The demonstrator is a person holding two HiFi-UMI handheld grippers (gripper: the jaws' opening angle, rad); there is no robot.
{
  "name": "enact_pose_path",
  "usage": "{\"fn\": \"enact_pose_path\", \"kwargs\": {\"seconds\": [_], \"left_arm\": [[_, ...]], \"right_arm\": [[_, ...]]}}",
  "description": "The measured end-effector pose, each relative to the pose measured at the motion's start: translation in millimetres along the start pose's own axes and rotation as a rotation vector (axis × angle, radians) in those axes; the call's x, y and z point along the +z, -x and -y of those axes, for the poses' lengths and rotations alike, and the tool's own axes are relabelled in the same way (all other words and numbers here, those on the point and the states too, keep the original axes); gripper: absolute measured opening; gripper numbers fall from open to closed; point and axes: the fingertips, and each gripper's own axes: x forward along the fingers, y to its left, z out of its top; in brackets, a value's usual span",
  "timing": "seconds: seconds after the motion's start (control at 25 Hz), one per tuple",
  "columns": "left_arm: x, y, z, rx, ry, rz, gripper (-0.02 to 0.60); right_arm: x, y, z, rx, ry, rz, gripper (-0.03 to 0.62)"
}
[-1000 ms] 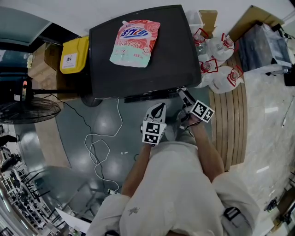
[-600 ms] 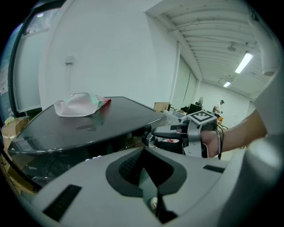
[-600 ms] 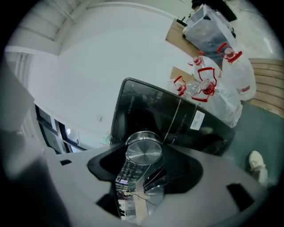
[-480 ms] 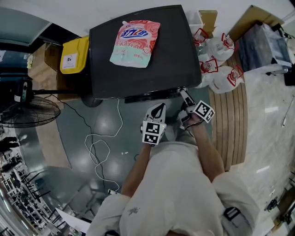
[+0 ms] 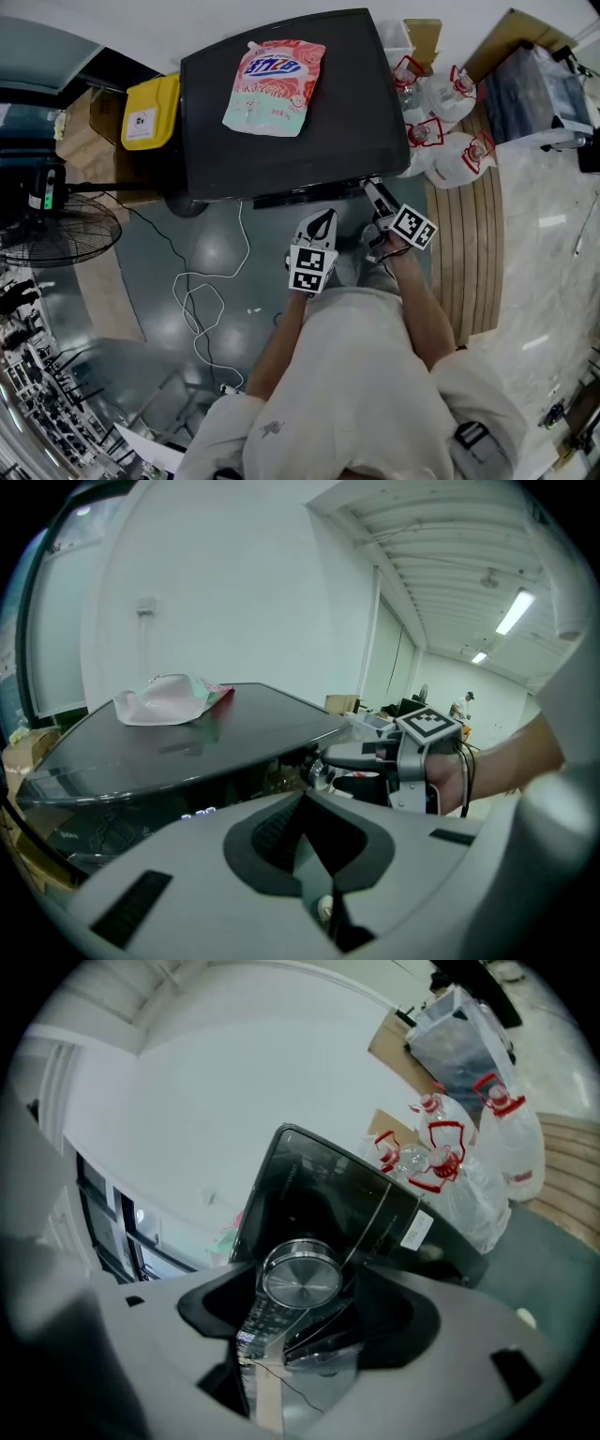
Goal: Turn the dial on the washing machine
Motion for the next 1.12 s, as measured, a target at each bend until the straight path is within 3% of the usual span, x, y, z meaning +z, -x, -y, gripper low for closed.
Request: {"fn": "enact_pose_path", "kwargs": {"seconds": [0.16, 0.72, 1.12], "left_arm": [[0, 0, -1, -0.002, -0.001, 0.001, 0.014], [-1, 1, -6, 0.007, 0.002, -0.002, 0.014], [-4, 7, -14, 0.031, 0.019, -0.005, 0.014]], "right_arm": [[-3, 2, 4, -0.086, 0.157, -0.031, 0.362], [-7, -6, 1, -0.317, 0.793, -0.144, 0.362], [-10, -8, 6, -0.366, 0.843, -0.147, 0.288]]}}
